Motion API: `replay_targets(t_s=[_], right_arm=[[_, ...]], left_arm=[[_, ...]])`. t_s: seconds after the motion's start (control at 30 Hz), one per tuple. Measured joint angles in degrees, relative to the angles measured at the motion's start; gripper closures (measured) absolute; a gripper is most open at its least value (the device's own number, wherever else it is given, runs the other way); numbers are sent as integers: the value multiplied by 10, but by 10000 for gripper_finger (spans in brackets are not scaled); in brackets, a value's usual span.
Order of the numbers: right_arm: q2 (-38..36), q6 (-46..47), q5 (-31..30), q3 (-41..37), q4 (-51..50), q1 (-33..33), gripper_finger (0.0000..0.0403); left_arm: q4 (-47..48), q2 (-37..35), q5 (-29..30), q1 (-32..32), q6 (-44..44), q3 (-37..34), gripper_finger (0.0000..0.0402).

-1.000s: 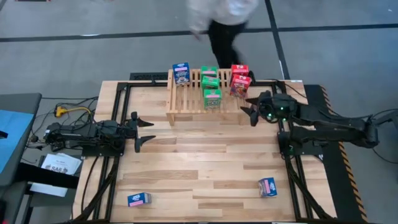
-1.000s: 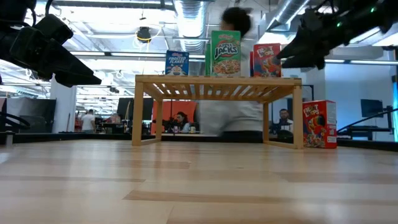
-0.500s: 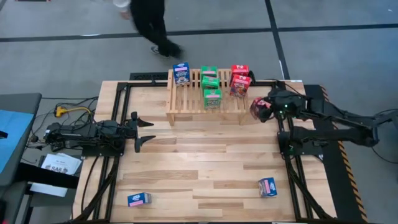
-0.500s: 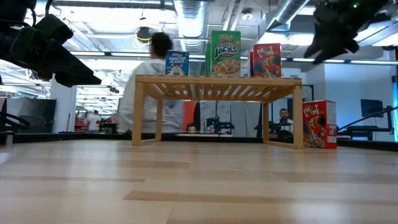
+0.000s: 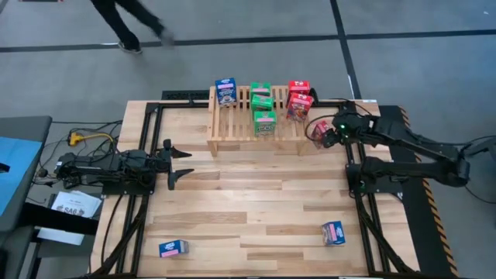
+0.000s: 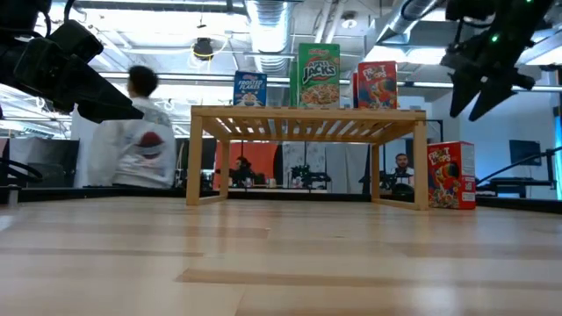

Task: Stack cereal on shelf
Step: Put the red cereal box on the shelf aligned with the other red cereal box

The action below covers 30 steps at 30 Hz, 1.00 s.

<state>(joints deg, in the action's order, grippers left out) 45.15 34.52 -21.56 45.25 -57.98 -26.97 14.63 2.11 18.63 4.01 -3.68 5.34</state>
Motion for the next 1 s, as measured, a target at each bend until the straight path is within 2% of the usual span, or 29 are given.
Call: replay_targets(t_s=[0.17,0.7,1.0], right_arm=[[29,-2,33,-12,10,-27,131],[71,-49,37,-15,48,-39,128],[94,-48,20,-15,44,-55,63]], left_arm=[[0,0,0,0,0,0,123],[0,0,0,0,0,0,123],[0,0,0,0,0,0,123]])
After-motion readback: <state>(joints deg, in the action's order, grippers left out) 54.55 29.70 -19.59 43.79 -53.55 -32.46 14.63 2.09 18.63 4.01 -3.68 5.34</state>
